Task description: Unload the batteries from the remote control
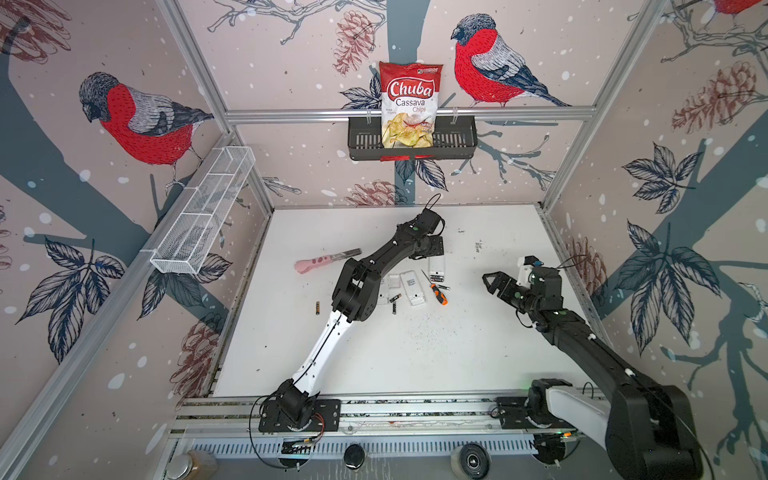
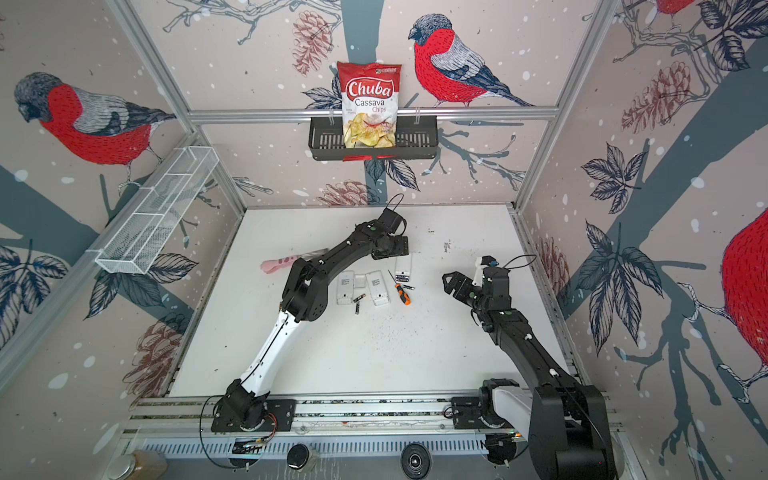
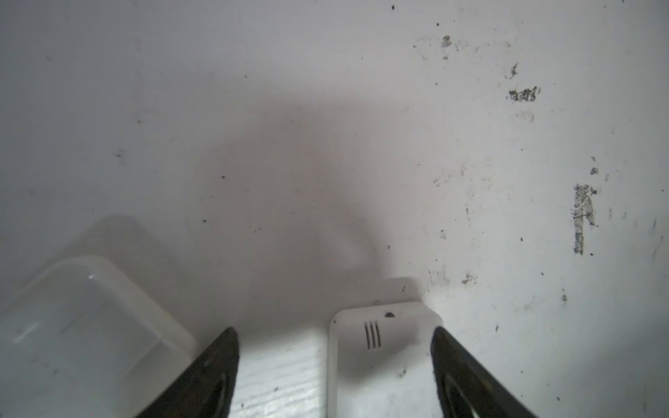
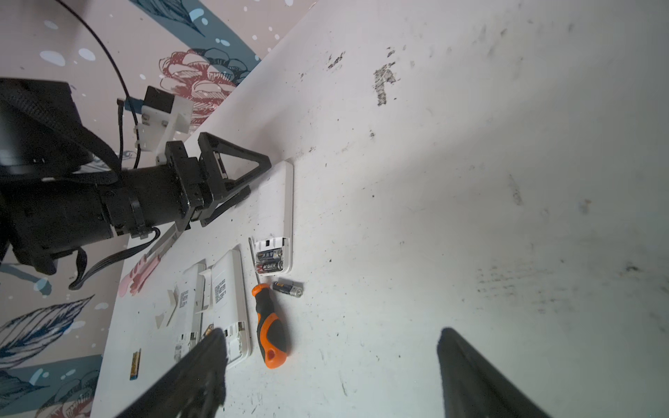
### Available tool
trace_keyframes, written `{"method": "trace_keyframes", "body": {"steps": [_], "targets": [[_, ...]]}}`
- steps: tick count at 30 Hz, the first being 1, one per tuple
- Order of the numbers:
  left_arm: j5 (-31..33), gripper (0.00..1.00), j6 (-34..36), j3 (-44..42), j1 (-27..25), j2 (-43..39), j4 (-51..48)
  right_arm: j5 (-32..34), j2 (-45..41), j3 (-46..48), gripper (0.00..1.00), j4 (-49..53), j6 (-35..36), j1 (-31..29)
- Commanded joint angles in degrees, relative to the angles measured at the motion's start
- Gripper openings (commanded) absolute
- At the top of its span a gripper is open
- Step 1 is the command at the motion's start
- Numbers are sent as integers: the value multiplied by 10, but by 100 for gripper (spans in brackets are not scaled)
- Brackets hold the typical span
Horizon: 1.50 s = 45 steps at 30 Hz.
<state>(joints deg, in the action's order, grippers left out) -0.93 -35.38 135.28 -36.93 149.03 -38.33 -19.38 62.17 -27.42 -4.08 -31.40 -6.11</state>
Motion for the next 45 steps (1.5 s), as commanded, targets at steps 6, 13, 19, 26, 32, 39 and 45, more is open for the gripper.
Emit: {"method": "trace_keyframes", "body": {"steps": [6, 13, 19, 26, 32, 39, 45], "targets": [[5, 96, 17, -60, 4, -95, 70, -12, 19, -25, 77, 6, 36, -68], [-30, 96, 22, -276, 17, -245, 206, -37, 57, -37, 74, 3, 54, -124], [-55, 96, 18, -452, 32, -351, 312, 55, 135, -114, 75, 66, 100, -202], [-69, 96, -5, -610, 58, -442, 414, 110, 232, -191, 71, 128, 127, -255], [-86, 96, -25, -707, 84, -494, 488, 133, 280, -222, 69, 155, 139, -276], [-95, 96, -30, -764, 96, -520, 523, 137, 328, -263, 63, 177, 148, -279], [-110, 96, -34, -795, 113, -537, 537, 135, 361, -282, 61, 183, 152, -288]]}}
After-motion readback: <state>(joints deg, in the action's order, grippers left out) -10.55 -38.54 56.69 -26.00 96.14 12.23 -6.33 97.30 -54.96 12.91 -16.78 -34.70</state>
